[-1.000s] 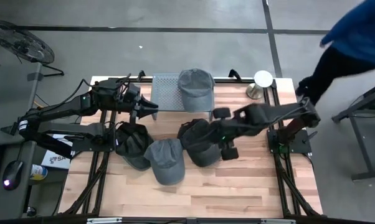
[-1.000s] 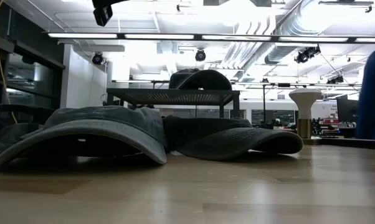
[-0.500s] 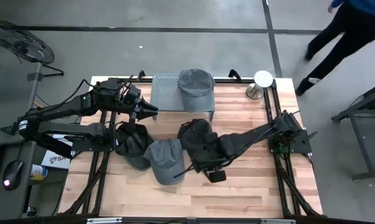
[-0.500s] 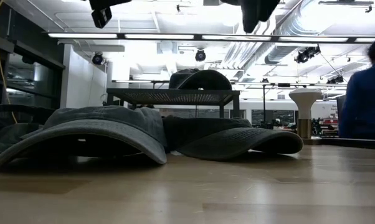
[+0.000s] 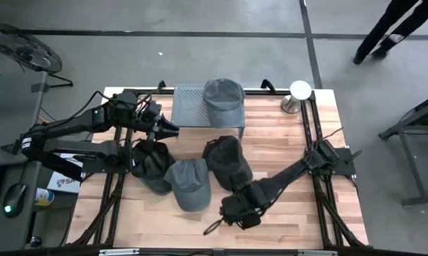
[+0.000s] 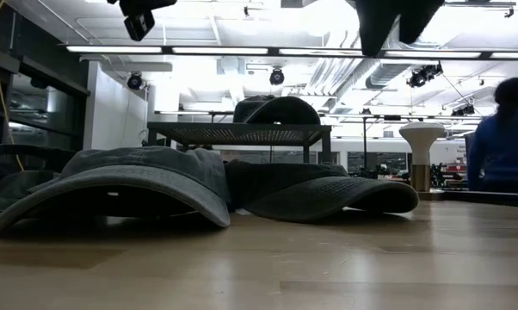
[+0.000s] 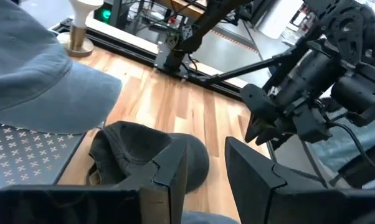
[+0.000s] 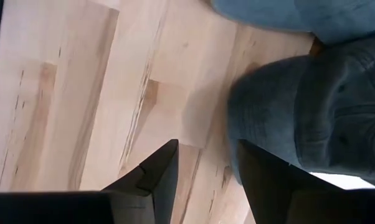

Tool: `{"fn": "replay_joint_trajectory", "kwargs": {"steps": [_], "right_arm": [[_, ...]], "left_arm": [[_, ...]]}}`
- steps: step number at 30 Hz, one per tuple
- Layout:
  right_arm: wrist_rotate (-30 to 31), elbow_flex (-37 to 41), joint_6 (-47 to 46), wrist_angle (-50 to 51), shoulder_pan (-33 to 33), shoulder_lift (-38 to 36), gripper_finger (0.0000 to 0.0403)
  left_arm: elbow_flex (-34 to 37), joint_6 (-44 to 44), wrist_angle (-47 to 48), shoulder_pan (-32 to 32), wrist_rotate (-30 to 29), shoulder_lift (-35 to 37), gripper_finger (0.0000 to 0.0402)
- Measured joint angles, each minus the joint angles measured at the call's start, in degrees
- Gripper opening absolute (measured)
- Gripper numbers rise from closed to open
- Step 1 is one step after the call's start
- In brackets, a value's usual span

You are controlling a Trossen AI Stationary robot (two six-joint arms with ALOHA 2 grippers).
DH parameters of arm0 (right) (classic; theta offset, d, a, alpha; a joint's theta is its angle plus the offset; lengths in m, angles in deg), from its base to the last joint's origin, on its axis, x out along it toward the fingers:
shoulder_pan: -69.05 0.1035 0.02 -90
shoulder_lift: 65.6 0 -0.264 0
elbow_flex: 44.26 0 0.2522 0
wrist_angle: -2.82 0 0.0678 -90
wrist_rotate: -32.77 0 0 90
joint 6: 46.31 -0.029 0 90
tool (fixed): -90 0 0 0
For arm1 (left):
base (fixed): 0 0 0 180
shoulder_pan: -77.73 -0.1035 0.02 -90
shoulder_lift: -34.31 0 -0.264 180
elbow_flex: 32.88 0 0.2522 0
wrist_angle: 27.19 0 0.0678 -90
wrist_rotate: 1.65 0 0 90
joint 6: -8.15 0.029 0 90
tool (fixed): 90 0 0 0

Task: Pick & Place hat
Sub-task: Put the right black cap on the shelf

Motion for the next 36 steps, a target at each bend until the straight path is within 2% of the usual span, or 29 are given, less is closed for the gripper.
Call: {"fn": "replay_joint_trajectory", "kwargs": {"steps": [7, 12, 14, 17, 20, 32, 36], "right_arm": [[0.27, 0.0, -3.06, 0.61, 2.46, 4.2, 0.0194], [3.58, 0.0, -3.47, 4.06, 3.7, 7.55, 0.0219], [7.13, 0.0, -5.67, 5.35, 4.02, 9.07, 0.0222], [13.71, 0.0, -13.95, 8.01, 4.38, 10.92, 0.0222], [16.95, 0.0, -17.79, 9.77, 4.68, 12.06, 0.0223], [22.79, -0.02, -19.21, 10.04, 5.14, 15.36, 0.0223], [22.88, -0.02, -18.87, 10.17, 4.75, 16.55, 0.0223]], "left_arm": [[0.0, 1.14, 0.53, 0.0, 3.98, 0.15, 0.0108], [0.0, 1.16, 1.75, 0.0, 5.18, 0.46, 0.0108], [0.0, 1.1, 1.8, 0.01, 5.22, 0.66, 0.0108], [0.0, 0.99, 1.72, 0.0, 5.39, 0.85, 0.0108], [0.0, 0.48, 1.75, 0.01, 5.39, 0.85, 0.0108], [0.0, 0.31, 1.73, 0.0, 5.42, 0.85, 0.0108], [0.0, 0.27, 1.73, 0.02, 5.42, 0.85, 0.0108]]}}
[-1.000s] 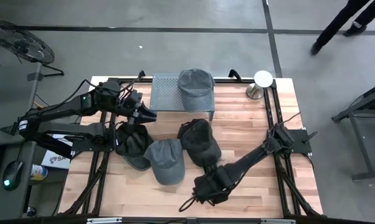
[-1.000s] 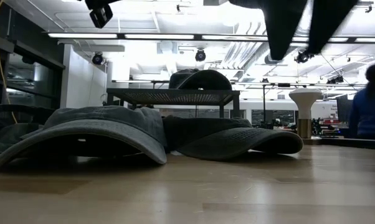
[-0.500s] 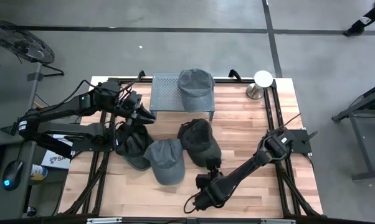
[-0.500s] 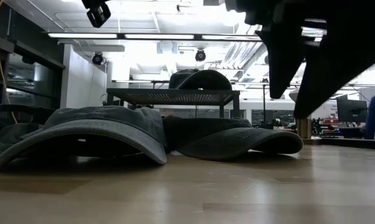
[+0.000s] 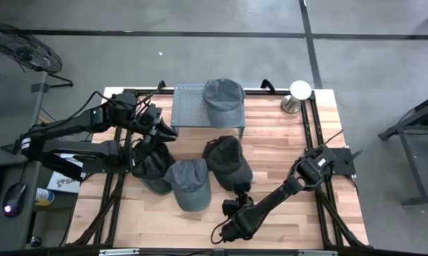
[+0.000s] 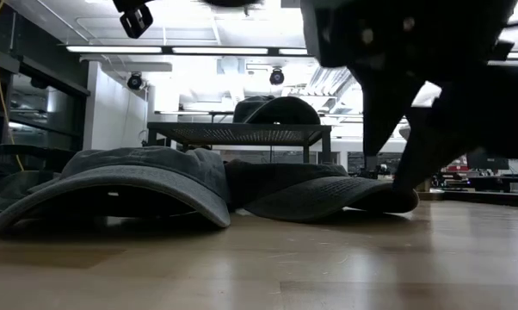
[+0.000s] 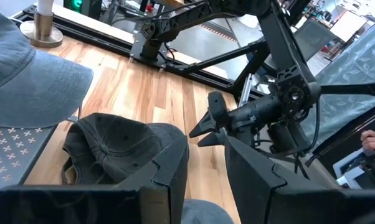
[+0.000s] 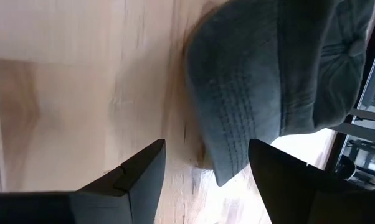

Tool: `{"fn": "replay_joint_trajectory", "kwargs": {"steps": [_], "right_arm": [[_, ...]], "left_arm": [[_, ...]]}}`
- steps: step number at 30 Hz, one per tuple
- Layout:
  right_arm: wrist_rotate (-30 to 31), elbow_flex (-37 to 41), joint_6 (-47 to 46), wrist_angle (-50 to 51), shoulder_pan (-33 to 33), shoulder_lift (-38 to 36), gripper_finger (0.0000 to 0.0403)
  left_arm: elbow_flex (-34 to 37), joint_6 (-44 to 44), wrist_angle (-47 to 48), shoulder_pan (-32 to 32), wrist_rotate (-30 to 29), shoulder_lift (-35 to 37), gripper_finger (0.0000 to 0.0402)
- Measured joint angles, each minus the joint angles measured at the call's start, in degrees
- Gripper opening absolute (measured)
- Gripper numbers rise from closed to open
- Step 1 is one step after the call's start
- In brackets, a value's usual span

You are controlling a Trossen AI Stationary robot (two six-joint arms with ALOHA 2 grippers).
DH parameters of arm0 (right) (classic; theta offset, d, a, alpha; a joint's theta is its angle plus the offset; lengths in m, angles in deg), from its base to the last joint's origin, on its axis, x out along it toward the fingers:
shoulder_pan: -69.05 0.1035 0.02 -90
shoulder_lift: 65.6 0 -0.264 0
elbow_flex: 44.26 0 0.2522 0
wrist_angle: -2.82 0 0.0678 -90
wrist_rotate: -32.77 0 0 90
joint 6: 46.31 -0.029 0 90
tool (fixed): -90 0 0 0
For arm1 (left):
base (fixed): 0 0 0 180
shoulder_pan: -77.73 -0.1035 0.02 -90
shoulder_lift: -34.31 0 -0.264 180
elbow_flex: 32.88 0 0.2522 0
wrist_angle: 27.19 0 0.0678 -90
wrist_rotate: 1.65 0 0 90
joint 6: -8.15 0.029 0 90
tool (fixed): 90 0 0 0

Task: Pick & Place hat
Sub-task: Put the right black cap on the shelf

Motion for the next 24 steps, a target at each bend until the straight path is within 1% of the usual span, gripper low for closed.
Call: {"fn": "replay_joint_trajectory", "kwargs": {"steps": [6, 15, 20, 24], "right_arm": [[2.03, 0.0, -0.1, 0.84, -1.55, 1.38, 0.0223], [3.09, 0.0, 0.62, 0.79, -4.6, 1.39, 0.0221], [2.92, 0.0, 1.25, -0.2, -6.61, 1.39, 0.0208], [2.03, 0.0, 4.39, -2.6, -7.94, 1.39, 0.0193]], "left_arm": [[0.0, -0.23, 0.0, -0.02, 0.03, 0.0, 0.0108], [0.0, -0.25, 0.0, -0.02, 0.02, 0.0, 0.0108], [0.0, -0.25, 0.0, -0.02, 0.02, 0.0, 0.0108], [0.0, -0.25, 0.0, -0.02, 0.02, 0.0, 0.0108]]}}
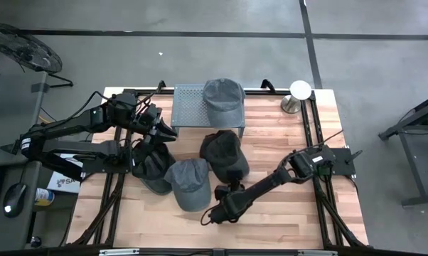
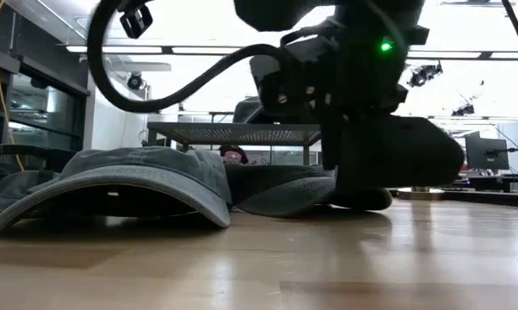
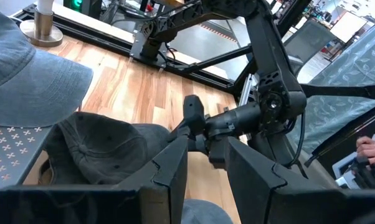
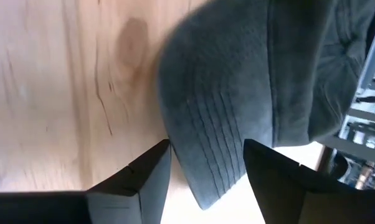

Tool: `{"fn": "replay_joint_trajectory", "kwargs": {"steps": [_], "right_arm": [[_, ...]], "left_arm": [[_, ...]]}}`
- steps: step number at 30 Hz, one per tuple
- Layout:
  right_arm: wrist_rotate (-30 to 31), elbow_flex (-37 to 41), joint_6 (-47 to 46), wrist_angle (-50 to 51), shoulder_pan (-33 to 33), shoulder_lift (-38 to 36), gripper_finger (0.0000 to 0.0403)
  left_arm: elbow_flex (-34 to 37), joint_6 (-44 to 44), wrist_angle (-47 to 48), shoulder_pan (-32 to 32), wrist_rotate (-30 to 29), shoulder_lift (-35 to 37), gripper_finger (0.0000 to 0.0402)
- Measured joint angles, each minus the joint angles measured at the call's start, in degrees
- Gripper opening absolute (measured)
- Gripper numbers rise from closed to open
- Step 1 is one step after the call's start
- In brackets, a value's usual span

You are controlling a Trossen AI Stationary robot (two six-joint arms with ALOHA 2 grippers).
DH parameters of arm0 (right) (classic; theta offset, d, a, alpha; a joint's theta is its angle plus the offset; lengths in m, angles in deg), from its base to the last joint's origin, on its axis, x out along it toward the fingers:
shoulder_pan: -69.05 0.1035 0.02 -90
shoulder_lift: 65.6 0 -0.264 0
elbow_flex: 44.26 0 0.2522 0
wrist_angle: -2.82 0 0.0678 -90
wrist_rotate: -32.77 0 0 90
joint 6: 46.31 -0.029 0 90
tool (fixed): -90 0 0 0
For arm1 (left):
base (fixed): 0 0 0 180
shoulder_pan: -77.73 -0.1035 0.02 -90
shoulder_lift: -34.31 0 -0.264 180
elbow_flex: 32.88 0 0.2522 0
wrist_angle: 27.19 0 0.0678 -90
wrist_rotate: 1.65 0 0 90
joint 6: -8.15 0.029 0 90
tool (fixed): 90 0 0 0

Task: Pick & Place hat
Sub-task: Put the right black cap on the shelf

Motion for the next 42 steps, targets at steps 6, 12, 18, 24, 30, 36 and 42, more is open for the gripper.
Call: {"fn": "replay_joint_trajectory", "kwargs": {"steps": [6, 12, 18, 24, 30, 36, 42], "right_arm": [[-3.17, 0.0, 2.61, -2.62, -1.6, 0.0, 0.0173], [-6.69, 0.0, 2.59, -2.6, -2.94, -0.04, 0.0133], [-6.75, 0.0, 1.16, -2.68, -3.11, -0.05, 0.009], [-7.54, -0.03, -2.18, -2.43, -2.59, -0.11, 0.004], [-13.18, -0.05, -6.51, -2.6, 0.41, -0.11, 0.0001], [-12.84, -3.61, -8.9, -1.34, 4.45, -0.11, 0.0], [-7.05, -10.8, -13.85, 5.19, 8.12, -0.11, 0.0]], "left_arm": [[0.0, 0.0, 0.0, 0.02, 0.0, 0.0, 0.0108], [0.0, 0.02, 0.0, 0.0, 0.0, -0.02, 0.0108], [0.0, 0.02, -0.01, 0.0, 0.0, -0.02, 0.0108], [0.0, 0.02, 0.0, 0.0, -0.06, -0.02, 0.0108], [0.0, 0.02, -0.04, 0.0, -0.56, -0.02, 0.0108], [0.0, 0.02, -0.04, 0.0, -1.7, -0.02, 0.0108], [0.0, -0.41, -0.04, 0.0, -2.08, -0.02, 0.0108]]}}
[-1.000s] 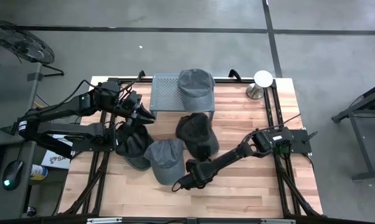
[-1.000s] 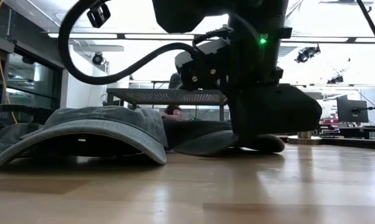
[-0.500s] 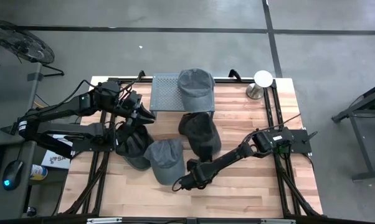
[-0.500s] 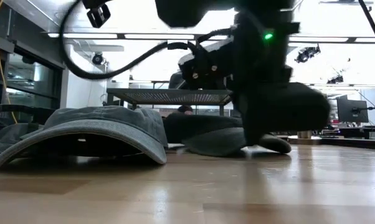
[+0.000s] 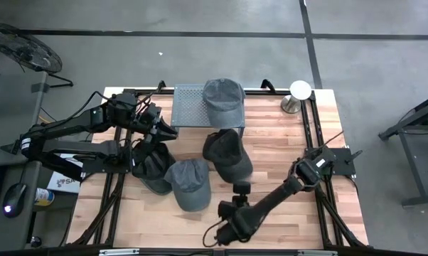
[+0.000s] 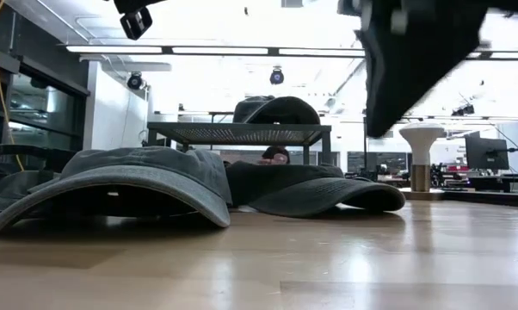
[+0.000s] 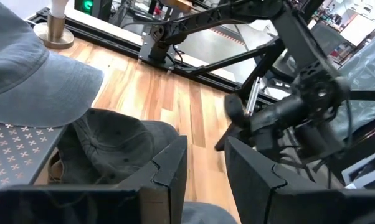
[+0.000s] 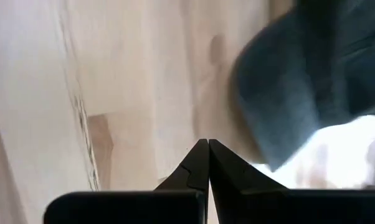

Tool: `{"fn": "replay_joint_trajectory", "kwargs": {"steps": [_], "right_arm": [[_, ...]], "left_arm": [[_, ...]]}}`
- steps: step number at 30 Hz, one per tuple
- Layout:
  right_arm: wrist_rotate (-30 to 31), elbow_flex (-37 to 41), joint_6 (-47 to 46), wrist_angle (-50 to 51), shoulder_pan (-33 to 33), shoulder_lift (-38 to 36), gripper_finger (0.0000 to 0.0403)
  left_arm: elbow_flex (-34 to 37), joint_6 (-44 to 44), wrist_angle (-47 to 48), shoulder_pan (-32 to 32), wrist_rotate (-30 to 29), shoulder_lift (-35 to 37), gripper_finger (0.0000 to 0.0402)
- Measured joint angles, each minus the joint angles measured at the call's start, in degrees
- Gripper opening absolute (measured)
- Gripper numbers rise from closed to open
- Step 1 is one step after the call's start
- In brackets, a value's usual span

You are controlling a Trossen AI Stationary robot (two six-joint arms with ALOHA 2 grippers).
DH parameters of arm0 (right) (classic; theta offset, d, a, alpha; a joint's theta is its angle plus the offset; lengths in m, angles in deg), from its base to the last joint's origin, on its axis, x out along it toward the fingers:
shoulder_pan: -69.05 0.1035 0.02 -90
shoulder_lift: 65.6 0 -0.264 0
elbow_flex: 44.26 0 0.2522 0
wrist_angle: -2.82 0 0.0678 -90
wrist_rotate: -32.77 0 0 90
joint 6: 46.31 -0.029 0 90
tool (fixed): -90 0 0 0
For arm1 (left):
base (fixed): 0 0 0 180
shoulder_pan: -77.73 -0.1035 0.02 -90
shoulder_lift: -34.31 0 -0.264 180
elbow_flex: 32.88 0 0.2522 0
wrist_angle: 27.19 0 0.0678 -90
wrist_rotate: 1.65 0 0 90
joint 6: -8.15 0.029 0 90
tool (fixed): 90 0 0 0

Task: Pick & Place hat
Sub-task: Put the right black cap on the shelf

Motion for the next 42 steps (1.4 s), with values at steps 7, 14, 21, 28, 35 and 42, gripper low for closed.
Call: {"fn": "replay_joint_trajectory", "kwargs": {"steps": [7, 14, 21, 28, 35, 42], "right_arm": [[1.25, -5.07, -4.18, 2.97, 3.08, 0.0, 0.0003], [-9.09, -4.85, -43.4, 3.06, 3.54, -1.06, 0.0034], [-11.13, -4.04, -71.69, -4.43, 4.97, -1.7, 0.0096], [-8.46, 0.69, -75.9, -15.6, 3.46, -1.51, 0.0144], [1.29, 0.83, -67.99, -21.88, 0.65, -3.36, 0.0168], [12.77, 0.81, -50.28, -29.59, -0.49, -9.54, 0.0162]], "left_arm": [[0.0, -0.62, 0.0, 0.0, -0.02, 0.0, 0.0108], [0.0, -0.64, 0.0, 0.0, 0.31, 0.0, 0.0108], [0.0, -0.63, 0.0, 0.0, 0.15, 0.0, 0.0108], [0.0, -0.63, 0.02, 0.0, 0.29, 0.0, 0.0108], [0.0, -0.64, 0.43, 0.0, 0.46, 0.0, 0.0108], [0.0, -0.64, 1.4, 0.0, 0.5, 0.0, 0.0108]]}}
